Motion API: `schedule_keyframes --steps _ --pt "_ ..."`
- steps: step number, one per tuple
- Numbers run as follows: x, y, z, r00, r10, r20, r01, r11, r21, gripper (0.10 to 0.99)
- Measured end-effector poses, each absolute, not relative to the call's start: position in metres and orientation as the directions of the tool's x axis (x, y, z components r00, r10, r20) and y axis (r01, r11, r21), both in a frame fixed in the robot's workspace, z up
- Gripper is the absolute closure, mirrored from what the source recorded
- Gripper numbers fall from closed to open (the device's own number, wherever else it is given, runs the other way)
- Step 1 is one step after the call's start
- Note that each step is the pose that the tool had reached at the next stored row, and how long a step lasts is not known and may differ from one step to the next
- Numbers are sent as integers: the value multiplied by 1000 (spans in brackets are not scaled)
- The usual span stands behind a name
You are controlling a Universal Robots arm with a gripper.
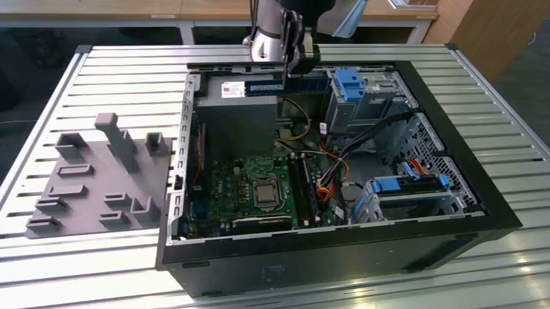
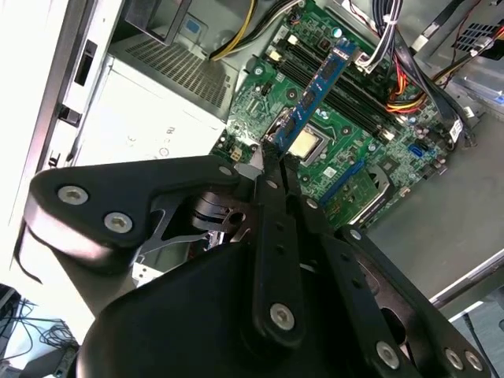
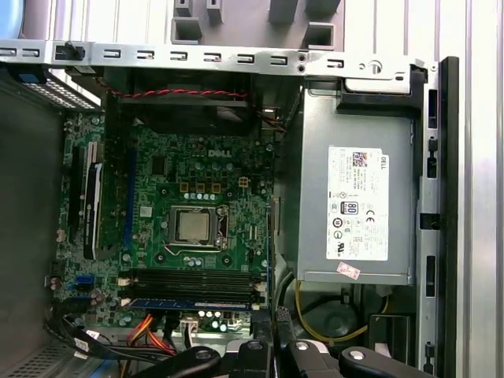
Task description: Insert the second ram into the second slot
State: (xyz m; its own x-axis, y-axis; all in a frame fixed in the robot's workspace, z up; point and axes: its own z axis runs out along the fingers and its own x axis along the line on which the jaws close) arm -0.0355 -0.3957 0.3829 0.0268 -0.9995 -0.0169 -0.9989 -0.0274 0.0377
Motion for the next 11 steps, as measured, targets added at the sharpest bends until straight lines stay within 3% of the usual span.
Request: schedule_keyframes --steps 11 --pt "-36 -398 383 27 -999 -17 -999 -27 38 949"
